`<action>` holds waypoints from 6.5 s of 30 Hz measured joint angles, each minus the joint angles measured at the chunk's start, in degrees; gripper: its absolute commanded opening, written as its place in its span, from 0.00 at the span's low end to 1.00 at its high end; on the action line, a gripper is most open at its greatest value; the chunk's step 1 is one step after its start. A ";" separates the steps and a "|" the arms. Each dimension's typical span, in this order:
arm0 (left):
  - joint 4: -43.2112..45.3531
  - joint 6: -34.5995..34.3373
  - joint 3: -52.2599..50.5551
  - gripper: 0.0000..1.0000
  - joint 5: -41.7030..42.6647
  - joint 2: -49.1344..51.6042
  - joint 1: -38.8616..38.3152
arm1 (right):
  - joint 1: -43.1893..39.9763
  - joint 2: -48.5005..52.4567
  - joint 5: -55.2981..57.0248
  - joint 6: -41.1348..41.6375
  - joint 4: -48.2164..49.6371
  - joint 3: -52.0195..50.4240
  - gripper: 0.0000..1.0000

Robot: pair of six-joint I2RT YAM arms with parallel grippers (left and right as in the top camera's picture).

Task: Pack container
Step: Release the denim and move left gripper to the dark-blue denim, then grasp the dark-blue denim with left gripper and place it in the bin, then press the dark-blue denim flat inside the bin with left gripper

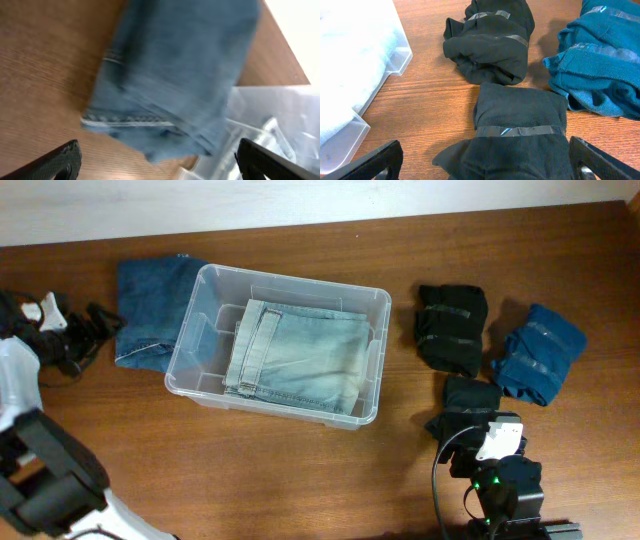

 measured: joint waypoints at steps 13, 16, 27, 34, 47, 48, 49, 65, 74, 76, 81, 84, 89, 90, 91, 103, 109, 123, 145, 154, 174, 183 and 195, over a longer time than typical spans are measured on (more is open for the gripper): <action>10.21 0.09 -0.02 0.99 5.38 10.78 0.48 | 0.00 0.00 0.00 0.00 0.00 0.00 0.98; 12.37 -0.39 0.02 0.99 6.47 11.50 0.50 | 0.00 0.00 0.00 0.00 0.00 0.00 0.98; 20.87 -5.99 1.29 0.64 15.50 16.44 0.44 | 0.00 0.00 0.00 0.02 0.02 0.00 0.98; 20.63 -7.08 1.55 0.00 17.38 18.45 0.72 | 0.00 0.00 0.00 0.04 0.02 0.00 0.98; 7.02 -3.41 1.92 0.00 17.20 15.13 2.23 | 0.00 0.00 0.00 0.00 0.00 0.00 0.98; 4.63 -3.02 1.92 0.00 16.70 13.64 2.54 | 0.00 0.00 -0.02 0.00 0.00 0.00 0.98; 2.40 -2.60 1.92 0.00 16.26 11.65 2.84 | 0.00 0.00 -0.02 0.02 0.02 0.00 0.98; -9.64 -2.75 3.21 0.00 13.29 -35.82 -5.81 | 0.00 0.00 -0.02 0.00 0.02 0.00 0.98; -10.45 -11.58 3.30 0.00 4.09 -38.82 -27.74 | 0.00 0.00 0.00 0.00 0.00 0.00 0.98; -9.62 -13.86 3.26 0.00 -0.11 -37.57 -32.89 | 0.00 0.00 -0.02 0.00 0.00 0.00 0.98; -4.26 -20.39 3.13 0.00 -9.60 -32.35 -44.33 | 0.00 0.00 0.00 0.04 0.00 0.00 0.98; -2.21 -23.43 3.04 0.00 -13.97 -28.79 -50.01 | 0.00 0.00 0.00 0.02 0.02 0.00 0.98; -1.92 -26.60 3.04 0.00 -19.45 -23.80 -57.33 | 0.00 0.00 0.00 0.02 0.00 0.00 0.98; -2.32 -26.95 3.04 0.00 -20.13 -23.02 -57.99 | 0.00 0.00 0.00 0.02 0.00 0.00 0.98; -2.78 -27.23 3.04 0.00 -20.74 -22.21 -58.31 | 0.00 0.00 -0.02 0.00 0.00 0.00 0.98; -12.57 -28.26 2.93 0.00 -34.12 -19.21 -58.03 | 0.00 0.00 0.00 -0.02 0.02 0.00 0.98; -17.14 -28.28 2.93 0.00 -41.09 -19.21 -56.15 | 0.00 0.00 0.00 0.02 0.00 0.00 0.98; -21.18 -26.25 2.95 0.79 -46.82 -19.23 -46.42 | 0.00 0.00 0.00 -0.04 0.00 0.00 0.98; -15.30 -7.02 3.50 0.28 -32.20 -21.16 -40.70 | 0.00 0.00 0.00 0.02 0.02 0.00 0.98; -14.19 -4.11 3.69 0.31 -37.13 -0.87 -45.33 | 0.00 0.00 0.00 0.00 0.00 0.00 0.98; -35.82 -7.37 13.64 0.44 -39.21 -1.46 -45.31 | 0.00 0.00 0.00 -0.02 0.00 0.00 0.98; -37.00 -7.82 8.72 0.44 -41.11 -6.69 -45.31 | 0.00 0.00 0.00 0.02 0.00 0.00 0.99; -23.17 -8.24 -9.84 0.40 -39.93 -7.80 -45.16 | 0.00 0.00 -0.02 0.00 0.00 0.00 0.99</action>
